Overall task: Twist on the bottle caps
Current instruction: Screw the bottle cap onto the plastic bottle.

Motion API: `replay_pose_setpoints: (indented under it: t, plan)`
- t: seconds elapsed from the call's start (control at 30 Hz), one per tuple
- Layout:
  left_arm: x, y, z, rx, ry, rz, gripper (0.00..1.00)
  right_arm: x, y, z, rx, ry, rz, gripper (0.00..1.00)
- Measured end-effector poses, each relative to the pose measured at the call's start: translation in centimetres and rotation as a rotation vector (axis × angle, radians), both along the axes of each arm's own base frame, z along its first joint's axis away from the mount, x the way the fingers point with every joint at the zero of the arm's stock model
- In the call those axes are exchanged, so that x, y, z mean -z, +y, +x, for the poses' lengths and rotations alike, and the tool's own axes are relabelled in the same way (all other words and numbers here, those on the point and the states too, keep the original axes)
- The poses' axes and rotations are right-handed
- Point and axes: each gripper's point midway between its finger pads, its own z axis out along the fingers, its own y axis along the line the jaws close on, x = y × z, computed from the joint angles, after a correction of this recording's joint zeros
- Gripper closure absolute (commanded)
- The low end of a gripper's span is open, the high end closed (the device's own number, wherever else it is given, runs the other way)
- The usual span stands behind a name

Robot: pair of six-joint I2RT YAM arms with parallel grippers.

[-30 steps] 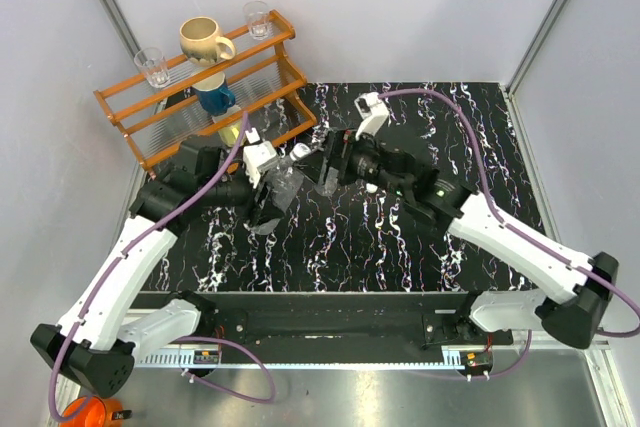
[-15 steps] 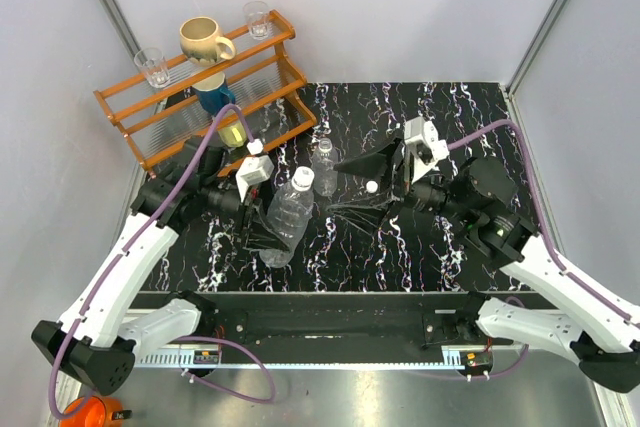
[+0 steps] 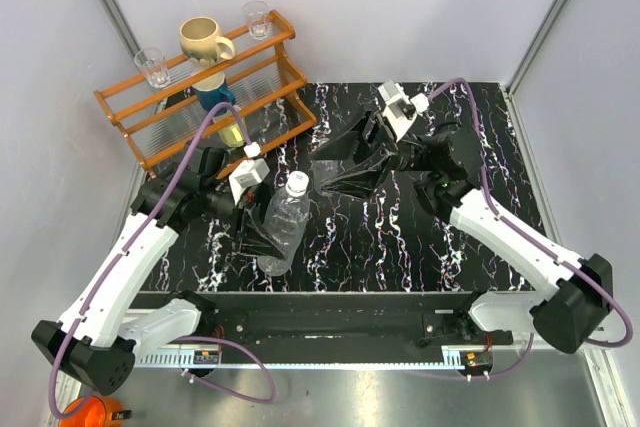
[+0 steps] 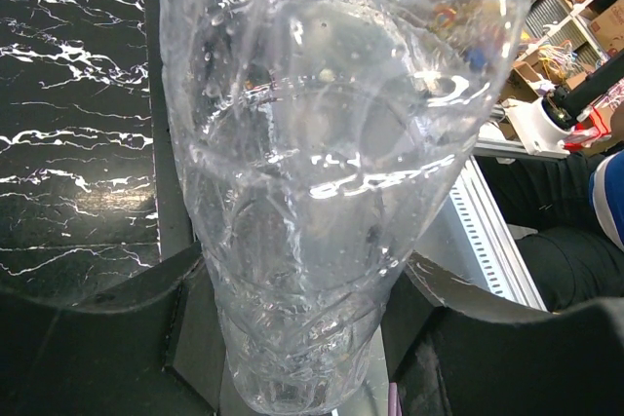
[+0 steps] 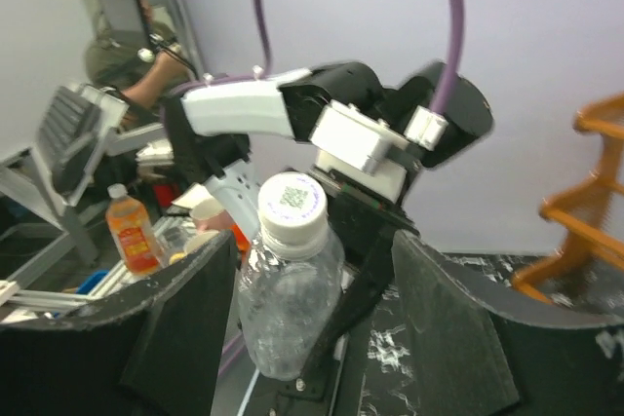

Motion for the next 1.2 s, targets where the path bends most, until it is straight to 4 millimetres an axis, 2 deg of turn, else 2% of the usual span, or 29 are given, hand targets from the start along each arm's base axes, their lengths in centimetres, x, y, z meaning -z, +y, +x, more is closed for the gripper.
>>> replay_pose_setpoints:
  t: [0.17, 0.37, 0.57, 0.87, 1.2]
  plan:
    - [0.0, 0.0, 0.0, 0.004, -0.003, -0.004, 1.0, -1.1, 0.1, -1.5, -0.152, -0.019, 0.043, 0.36]
    - [0.1, 0.0, 0.1, 0.005, 0.0, -0.003, 1.0, -1.1, 0.4, -1.8, -0.241, 0.002, 0.045, 0.35]
    - [0.1, -0.1, 0.2, 0.005, 0.0, -0.003, 1.0, -0.8, 0.6, -1.8, -0.26, 0.018, 0.03, 0.37]
    - [-0.1, -0.3, 0.7, 0.01, -0.012, -0.01, 1.0, -1.1, 1.3, -2.1, -0.262, 0.003, 0.021, 0.46]
    - [0.0, -0.4, 0.8, 0.007, -0.018, -0.007, 1.0, -0.5, 2.6, -2.1, -0.265, 0.018, -0.016, 0.49]
